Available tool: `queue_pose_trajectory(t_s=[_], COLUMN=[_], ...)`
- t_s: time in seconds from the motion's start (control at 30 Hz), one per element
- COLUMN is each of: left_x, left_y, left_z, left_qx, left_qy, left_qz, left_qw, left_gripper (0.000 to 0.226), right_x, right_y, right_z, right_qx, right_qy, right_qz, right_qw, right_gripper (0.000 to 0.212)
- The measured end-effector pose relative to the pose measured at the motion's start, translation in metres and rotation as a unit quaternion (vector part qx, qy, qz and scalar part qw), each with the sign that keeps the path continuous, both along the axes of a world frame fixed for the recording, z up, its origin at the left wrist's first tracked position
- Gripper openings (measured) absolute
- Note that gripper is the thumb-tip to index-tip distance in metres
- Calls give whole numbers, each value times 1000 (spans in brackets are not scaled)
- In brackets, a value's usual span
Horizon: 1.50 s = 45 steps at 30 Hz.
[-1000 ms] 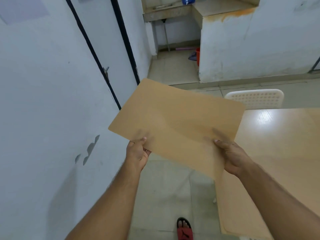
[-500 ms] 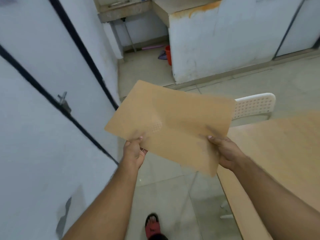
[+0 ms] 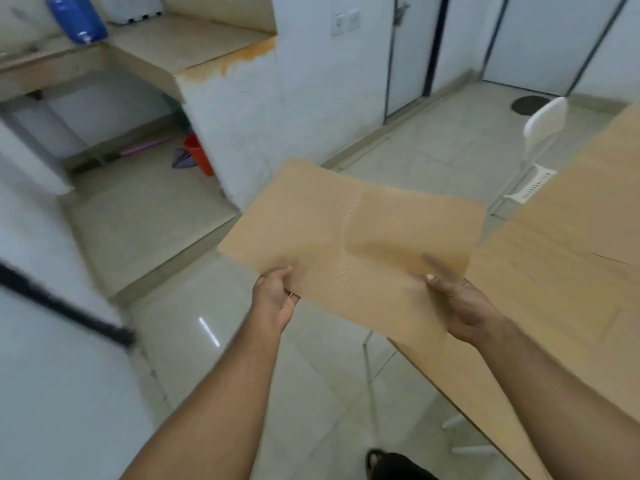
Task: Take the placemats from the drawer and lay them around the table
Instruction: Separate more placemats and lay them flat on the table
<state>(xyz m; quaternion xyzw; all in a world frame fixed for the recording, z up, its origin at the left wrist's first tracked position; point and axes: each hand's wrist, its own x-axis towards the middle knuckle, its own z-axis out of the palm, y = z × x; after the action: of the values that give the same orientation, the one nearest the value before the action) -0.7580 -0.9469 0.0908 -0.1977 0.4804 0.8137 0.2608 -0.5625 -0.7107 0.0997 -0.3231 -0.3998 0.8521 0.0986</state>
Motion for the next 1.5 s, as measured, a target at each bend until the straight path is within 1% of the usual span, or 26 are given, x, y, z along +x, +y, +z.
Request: queue_pose_trajectory(t_s=[0.07, 0.2, 0.33, 0.53, 0.67, 0.77, 0.87, 0.97, 1.03, 1.1, 1.27, 1.4, 1.5], left_x=[-34, -98, -140, -181, -204, -216, -219, -213, -201, -181, -122, -82, -58], left_y=[27, 90, 154, 256, 326, 379, 422, 457, 475, 486, 501, 505, 507], left_z=[-1, -1, -1, 0, -11, -19, -23, -22, -23, -25, -32, -40, -48], left_qx=[-13, -28, -37, -19, -16, -21, -15, -26, -55, -83, -119, -124, -122], left_qy=[6, 47, 58, 49, 32, 23, 21, 38, 62, 99, 177, 232, 294], left_qz=[-43, -110, -178, -257, -321, -389, -458, -529, -571, -613, -697, -722, -734], left_qw=[999, 992, 982, 965, 946, 921, 889, 848, 816, 780, 685, 640, 600], left_gripper=[27, 12, 14, 29, 22, 22, 32, 47, 57, 61, 53, 45, 40], right_x=[-10, -30, -44, -52, -48, -44, -49, -55, -56, -55, -48, -40, -36], right_y=[17, 59, 103, 140, 146, 138, 112, 73, 47, 21, -25, -39, -39], right_z=[-6, -17, -16, -7, -12, -21, -21, -26, -30, -34, -53, -74, -89], right_qx=[0, -3, -14, -17, -20, -23, -26, -42, -57, -70, -82, -104, -106], right_qy=[-4, -8, -13, -25, -51, -55, -67, -81, -98, -99, -84, -115, -153], right_qz=[-32, -94, -150, -246, -334, -423, -504, -573, -614, -659, -744, -783, -805], right_qw=[999, 996, 988, 969, 941, 904, 861, 814, 781, 742, 658, 603, 564], right_gripper=[29, 26, 27, 27, 21, 24, 23, 22, 27, 26, 29, 31, 28])
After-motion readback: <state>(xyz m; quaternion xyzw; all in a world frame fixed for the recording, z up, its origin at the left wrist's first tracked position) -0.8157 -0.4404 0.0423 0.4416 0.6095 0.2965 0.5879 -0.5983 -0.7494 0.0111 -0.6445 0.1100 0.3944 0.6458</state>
